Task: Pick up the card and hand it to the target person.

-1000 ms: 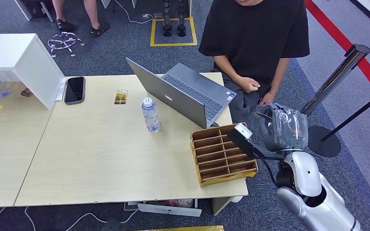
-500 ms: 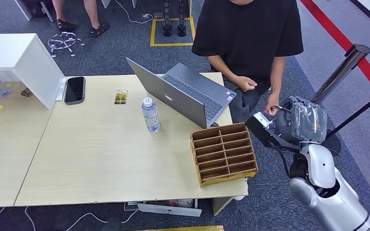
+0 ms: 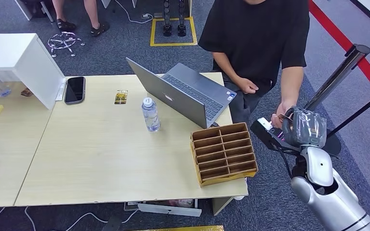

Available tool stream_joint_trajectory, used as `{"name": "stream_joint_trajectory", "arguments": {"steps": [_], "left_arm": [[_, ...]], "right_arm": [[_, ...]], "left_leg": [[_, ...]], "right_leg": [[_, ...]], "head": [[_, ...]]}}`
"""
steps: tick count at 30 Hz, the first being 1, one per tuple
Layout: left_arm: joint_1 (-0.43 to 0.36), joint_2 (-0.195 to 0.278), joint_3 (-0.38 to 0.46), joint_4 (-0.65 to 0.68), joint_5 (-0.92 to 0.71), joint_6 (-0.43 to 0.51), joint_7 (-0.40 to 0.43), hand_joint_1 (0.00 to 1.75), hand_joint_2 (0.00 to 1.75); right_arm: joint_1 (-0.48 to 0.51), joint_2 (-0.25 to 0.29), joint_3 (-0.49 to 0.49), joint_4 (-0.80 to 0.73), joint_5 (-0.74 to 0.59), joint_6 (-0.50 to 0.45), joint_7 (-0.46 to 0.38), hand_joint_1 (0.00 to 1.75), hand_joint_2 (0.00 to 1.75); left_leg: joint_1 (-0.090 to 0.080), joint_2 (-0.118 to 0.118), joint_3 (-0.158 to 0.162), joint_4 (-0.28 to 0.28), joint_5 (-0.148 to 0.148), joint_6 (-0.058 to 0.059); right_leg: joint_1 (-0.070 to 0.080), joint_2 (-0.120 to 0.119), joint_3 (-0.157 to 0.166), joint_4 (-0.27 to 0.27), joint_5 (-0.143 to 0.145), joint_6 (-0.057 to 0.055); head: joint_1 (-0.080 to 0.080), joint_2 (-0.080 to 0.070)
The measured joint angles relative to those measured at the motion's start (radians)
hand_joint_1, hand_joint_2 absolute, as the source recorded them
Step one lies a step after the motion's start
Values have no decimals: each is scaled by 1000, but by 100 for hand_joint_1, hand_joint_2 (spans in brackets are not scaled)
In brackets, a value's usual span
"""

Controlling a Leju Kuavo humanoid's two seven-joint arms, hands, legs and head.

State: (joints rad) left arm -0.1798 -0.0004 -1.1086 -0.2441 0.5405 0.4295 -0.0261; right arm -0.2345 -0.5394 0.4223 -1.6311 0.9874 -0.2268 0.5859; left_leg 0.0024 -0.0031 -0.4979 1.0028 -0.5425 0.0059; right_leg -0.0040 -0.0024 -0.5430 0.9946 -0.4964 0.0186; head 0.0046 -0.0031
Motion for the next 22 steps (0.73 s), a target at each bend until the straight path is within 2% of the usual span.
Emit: {"name": "stream_joint_trajectory", "arguments": {"steps": [8, 9, 10, 13, 14, 22], "left_arm": [[0, 0, 0, 0, -2, 0, 1, 0, 0], [0, 0, 0, 0, -2, 0, 1, 0, 0], [0, 0, 0, 0, -2, 0, 1, 0, 0], [0, 0, 0, 0, -2, 0, 0, 0, 0], [0, 0, 0, 0, -3, 0, 0, 0, 0], [0, 0, 0, 0, -5, 0, 1, 0, 0]], "right_arm": [[2, 0, 0, 54, 0, -3, -1, 135, 175], [2, 0, 0, 58, 0, -3, -1, 129, 175], [2, 0, 0, 63, 0, -3, -1, 107, 175], [6, 0, 0, 77, -2, -3, -2, 12, 175], [8, 0, 0, 81, -2, -3, -2, 0, 175], [18, 1, 2, 99, -1, -8, -3, 0, 175]], "left_leg": [[0, 0, 0, 0, 0, 0], [0, 0, 0, 0, 0, 0], [0, 0, 0, 0, 0, 0], [0, 0, 0, 0, 0, 0], [0, 0, 0, 0, 0, 0], [0, 0, 0, 0, 0, 0]], "right_leg": [[0, 0, 0, 0, 0, 0], [0, 0, 0, 0, 0, 0], [0, 0, 0, 0, 0, 0], [0, 0, 0, 0, 0, 0], [0, 0, 0, 0, 0, 0], [0, 0, 0, 0, 0, 0]], "head": [[0, 0], [0, 0], [0, 0], [0, 0], [0, 0], [0, 0]]}}
